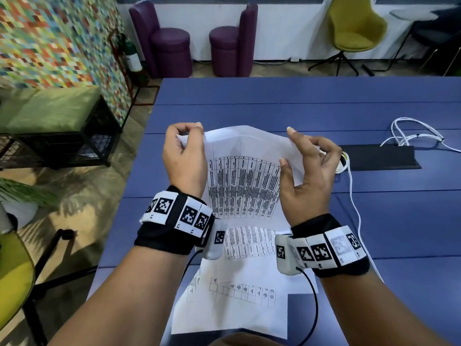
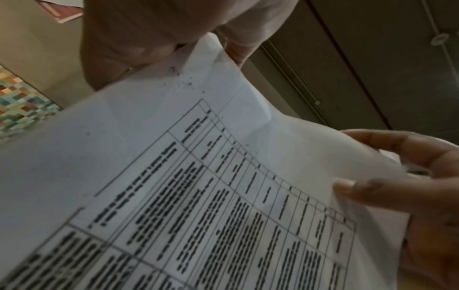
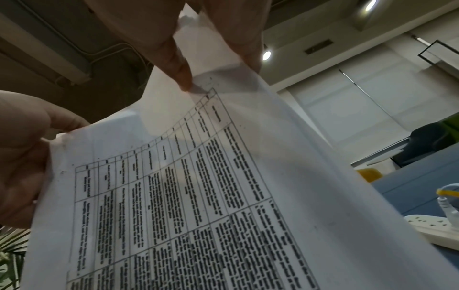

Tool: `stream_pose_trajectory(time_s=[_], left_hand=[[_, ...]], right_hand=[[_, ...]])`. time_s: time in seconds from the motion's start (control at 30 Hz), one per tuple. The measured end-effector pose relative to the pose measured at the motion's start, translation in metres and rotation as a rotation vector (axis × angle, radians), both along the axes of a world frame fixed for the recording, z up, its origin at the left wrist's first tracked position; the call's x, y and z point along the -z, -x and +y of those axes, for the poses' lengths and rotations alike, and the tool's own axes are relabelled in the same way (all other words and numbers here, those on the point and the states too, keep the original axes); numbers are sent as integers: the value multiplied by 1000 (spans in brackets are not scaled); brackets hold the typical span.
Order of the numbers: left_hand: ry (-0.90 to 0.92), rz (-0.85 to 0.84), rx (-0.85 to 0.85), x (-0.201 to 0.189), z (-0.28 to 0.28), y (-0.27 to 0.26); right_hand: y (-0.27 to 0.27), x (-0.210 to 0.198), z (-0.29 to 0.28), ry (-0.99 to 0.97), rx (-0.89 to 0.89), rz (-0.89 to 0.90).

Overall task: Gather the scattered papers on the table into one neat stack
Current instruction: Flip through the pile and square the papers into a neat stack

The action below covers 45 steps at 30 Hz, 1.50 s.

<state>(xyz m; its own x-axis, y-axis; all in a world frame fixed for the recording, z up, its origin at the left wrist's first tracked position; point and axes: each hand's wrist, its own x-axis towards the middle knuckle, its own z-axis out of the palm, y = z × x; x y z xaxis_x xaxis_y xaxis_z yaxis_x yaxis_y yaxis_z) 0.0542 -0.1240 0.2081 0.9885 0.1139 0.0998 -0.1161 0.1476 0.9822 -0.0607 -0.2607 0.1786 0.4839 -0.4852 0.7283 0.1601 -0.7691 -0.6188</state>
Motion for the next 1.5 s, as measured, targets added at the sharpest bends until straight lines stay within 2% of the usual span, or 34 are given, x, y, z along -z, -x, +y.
stream_pose_trajectory(time_s=[0.13, 0.23, 0.37, 0.47, 0.63, 0.83, 1.03, 1.13, 1.27, 1.33, 1.43, 1.5], left_hand=[[-91, -114, -19, 2, 2, 5], [-81, -169, -34, 2, 2, 10], [-28, -108, -23, 8, 1, 11], [-17, -123, -22, 7, -2, 15], [-2, -92, -25, 9, -1, 13], [19, -106, -13, 12, -5, 16], [81, -48, 15, 13, 0, 10], [83, -78, 77, 17, -2, 10], [86, -76, 59, 19, 0, 6], [115, -113, 118, 21, -3, 10], [147, -149, 207, 25, 0, 12], [145, -153, 324, 35, 11, 3]], right_hand=[[0, 1, -2, -15, 7, -20], [0, 2, -4, -12, -2, -40], [2, 3, -7, -15, -4, -55], [3, 2, -5, -40, -18, -52], [6, 3, -4, -13, -36, 63], [5, 7, -3, -54, -40, -4], [4, 10, -6, -50, -9, -64], [4, 10, -3, -59, -32, -57], [3, 10, -6, -49, -9, -58], [3, 10, -5, -53, -3, -63], [3, 14, -7, -117, -22, -39], [4, 14, -10, -364, -137, -43]])
